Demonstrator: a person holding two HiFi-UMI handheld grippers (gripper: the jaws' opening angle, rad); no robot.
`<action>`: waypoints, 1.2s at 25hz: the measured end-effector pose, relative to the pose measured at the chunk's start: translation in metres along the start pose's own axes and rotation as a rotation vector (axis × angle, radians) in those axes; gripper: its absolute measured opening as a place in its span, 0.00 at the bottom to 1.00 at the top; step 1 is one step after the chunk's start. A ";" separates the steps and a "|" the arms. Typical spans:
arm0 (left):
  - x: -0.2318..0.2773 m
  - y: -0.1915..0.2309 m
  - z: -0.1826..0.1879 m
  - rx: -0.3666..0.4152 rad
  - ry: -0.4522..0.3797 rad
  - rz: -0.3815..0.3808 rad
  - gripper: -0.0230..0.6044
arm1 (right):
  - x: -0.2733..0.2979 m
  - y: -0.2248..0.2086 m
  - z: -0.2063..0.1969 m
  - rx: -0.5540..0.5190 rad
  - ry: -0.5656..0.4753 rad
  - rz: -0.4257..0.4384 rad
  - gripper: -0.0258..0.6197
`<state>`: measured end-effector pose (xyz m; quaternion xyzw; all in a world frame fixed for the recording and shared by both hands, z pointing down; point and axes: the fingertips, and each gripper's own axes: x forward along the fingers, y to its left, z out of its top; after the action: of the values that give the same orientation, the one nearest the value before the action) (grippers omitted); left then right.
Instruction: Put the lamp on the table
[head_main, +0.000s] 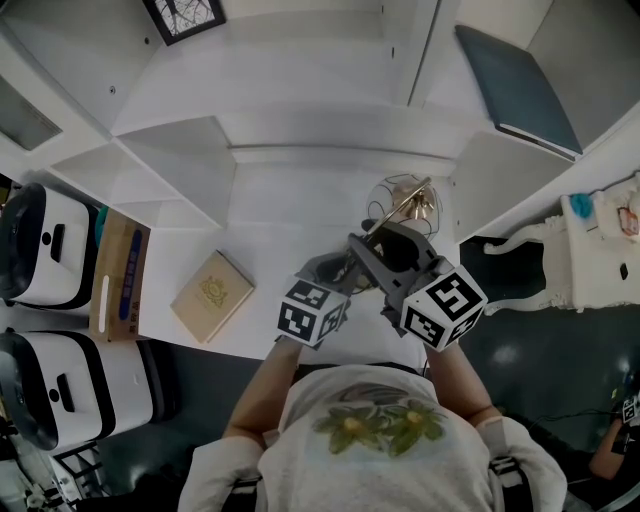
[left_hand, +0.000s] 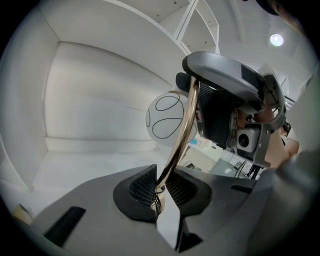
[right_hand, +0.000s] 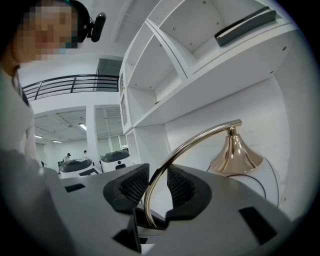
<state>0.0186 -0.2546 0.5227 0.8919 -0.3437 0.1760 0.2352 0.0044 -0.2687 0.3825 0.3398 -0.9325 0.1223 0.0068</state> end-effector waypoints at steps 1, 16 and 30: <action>0.000 0.000 0.000 -0.001 -0.003 0.004 0.15 | 0.000 0.000 0.000 -0.002 0.001 0.000 0.24; -0.016 -0.003 0.012 -0.021 -0.098 0.067 0.16 | -0.009 0.001 -0.006 -0.014 0.021 -0.011 0.24; -0.058 -0.011 0.037 -0.012 -0.237 0.132 0.25 | -0.031 0.006 -0.018 0.032 0.020 -0.024 0.23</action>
<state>-0.0088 -0.2371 0.4614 0.8805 -0.4279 0.0825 0.1863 0.0233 -0.2404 0.3958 0.3500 -0.9261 0.1407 0.0118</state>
